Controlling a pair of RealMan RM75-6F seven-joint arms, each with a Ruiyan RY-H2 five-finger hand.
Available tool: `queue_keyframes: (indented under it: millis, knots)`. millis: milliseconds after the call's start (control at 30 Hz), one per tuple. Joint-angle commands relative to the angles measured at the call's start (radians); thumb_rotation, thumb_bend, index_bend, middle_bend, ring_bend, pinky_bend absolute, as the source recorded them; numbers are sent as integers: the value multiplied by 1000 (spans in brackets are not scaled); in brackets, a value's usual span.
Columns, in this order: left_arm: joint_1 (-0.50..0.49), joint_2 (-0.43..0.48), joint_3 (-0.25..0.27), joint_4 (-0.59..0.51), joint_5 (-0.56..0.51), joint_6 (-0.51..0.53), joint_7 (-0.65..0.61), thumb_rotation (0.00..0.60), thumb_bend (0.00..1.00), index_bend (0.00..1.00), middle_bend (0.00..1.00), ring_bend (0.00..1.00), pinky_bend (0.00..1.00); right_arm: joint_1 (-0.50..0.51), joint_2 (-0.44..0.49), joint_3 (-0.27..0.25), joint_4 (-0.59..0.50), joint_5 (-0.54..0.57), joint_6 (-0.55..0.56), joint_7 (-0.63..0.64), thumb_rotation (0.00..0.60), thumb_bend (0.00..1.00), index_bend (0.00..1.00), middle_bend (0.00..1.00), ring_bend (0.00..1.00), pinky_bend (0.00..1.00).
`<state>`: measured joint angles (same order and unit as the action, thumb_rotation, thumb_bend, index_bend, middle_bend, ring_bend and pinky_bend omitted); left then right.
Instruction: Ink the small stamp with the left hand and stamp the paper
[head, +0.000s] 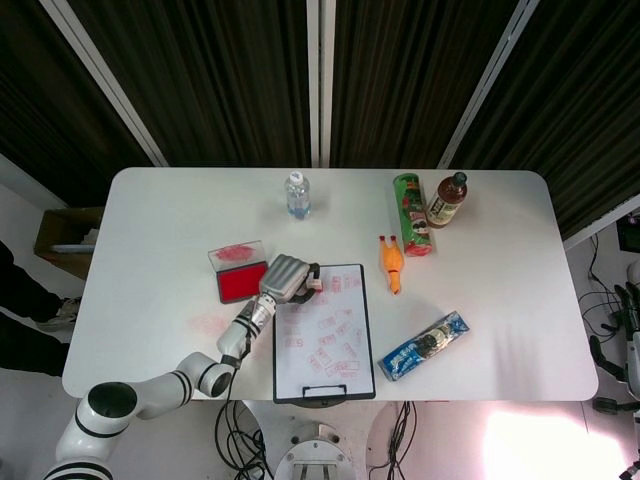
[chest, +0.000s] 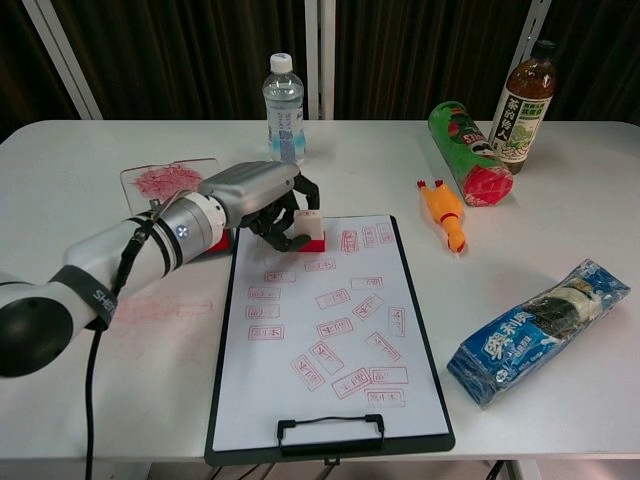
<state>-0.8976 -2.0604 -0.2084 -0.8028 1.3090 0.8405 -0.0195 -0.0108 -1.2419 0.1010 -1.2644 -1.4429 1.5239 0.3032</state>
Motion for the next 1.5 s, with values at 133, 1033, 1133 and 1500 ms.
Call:
queue_keyframes:
  millis: [133, 1033, 1133, 1500]
  knots:
    - [-1, 29, -24, -51, 5, 37, -3, 600, 408, 769, 804, 780, 781, -3, 4, 3, -5, -4, 12, 3, 600, 319, 0, 0, 0, 0]
    - [378, 636, 174, -807, -80, 169, -25, 600, 414, 773, 805, 781, 782, 10, 3, -15, -46, -40, 9, -51, 600, 322, 0, 0, 0, 0]
    - [408, 617, 206, -753, -49, 178, -69, 600, 415, 773, 805, 781, 782, 10, 4, -18, -54, -43, 10, -62, 600, 331, 0, 0, 0, 0]
    - [472, 507, 239, -531, 76, 246, -237, 600, 415, 773, 805, 782, 782, 1, 17, -16, -76, -38, 25, -80, 600, 343, 0, 0, 0, 0]
